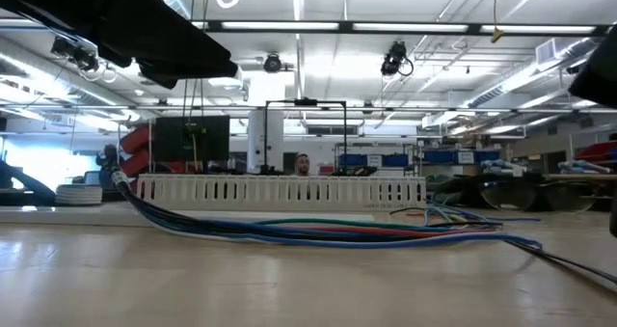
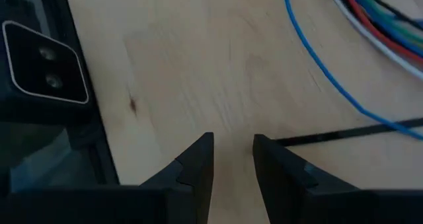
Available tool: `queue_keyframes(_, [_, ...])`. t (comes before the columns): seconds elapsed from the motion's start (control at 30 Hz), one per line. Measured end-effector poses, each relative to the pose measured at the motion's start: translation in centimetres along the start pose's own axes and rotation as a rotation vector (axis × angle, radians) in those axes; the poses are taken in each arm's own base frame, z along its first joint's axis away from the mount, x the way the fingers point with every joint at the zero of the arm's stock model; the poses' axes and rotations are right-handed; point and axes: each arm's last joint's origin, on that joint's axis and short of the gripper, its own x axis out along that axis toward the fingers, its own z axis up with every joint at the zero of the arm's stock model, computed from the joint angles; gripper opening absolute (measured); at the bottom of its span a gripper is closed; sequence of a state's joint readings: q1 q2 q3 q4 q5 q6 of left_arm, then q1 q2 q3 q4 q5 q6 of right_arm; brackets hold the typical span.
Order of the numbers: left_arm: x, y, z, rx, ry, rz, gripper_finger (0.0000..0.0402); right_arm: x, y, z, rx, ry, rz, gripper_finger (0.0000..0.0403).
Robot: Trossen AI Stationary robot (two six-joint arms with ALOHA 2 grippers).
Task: Ziptie cables
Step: Wrap the colored wires together using a zip tie
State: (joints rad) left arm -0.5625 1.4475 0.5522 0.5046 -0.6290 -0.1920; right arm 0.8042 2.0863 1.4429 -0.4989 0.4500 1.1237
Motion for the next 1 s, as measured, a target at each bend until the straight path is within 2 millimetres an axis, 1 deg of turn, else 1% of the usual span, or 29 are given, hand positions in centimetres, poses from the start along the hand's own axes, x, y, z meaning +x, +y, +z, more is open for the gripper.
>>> queue_keyframes(0.13, [0.00, -0.01, 0.00, 0.001, 0.001, -0.002, 0.0156, 0.01, -0.07, 0.04, -0.065, -0.017, -0.014, 0.0105])
queue_keyframes(0.27, [0.00, 0.00, -0.01, 0.002, 0.001, -0.002, 0.0156, 0.01, -0.12, 0.01, -0.084, -0.012, -0.017, 0.0105])
queue_keyframes(0.57, [0.00, 0.00, -0.01, 0.008, 0.001, -0.002, 0.0156, 0.03, -0.46, -0.11, -0.098, -0.013, -0.053, 0.0105])
queue_keyframes(0.73, [0.00, 0.00, -0.02, 0.009, 0.002, -0.002, 0.0156, 0.40, -0.92, -0.49, -0.084, -0.006, -0.063, 0.0105])
queue_keyframes(1.0, [0.00, 0.00, -0.02, 0.032, 0.002, -0.002, 0.0156, 0.53, -0.74, -0.39, -0.066, -0.014, -0.045, 0.0105])
